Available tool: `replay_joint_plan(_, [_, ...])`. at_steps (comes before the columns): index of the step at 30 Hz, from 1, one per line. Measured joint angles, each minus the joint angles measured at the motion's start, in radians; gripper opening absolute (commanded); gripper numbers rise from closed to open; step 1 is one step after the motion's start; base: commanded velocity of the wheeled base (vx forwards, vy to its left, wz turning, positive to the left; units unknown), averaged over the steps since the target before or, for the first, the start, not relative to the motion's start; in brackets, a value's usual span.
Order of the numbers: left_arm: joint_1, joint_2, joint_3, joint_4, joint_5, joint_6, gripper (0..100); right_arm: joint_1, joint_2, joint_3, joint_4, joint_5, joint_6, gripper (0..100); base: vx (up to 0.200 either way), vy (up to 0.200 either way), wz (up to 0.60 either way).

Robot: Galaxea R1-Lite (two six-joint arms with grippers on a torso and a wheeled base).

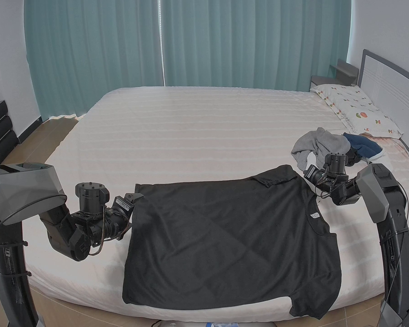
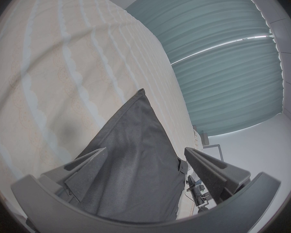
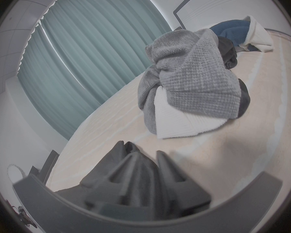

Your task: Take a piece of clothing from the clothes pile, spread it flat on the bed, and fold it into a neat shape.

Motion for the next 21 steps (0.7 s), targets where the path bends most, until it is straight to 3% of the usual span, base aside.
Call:
replay_joint_plan(12, [0.001,0.0,0.0,0.0,-0.001,-0.003,100,-0.005,-0.146,0.261,-0.03,0.029,0.028,100,0.0,0.0,0.0])
replay_joint_plan(21, [0.001,-0.006,0.018,-0.001,-0.003,-0.008,100,0.002,-0.33,0.698,-0.227,0.08,0.08,100,-0.2,0.0,0.0])
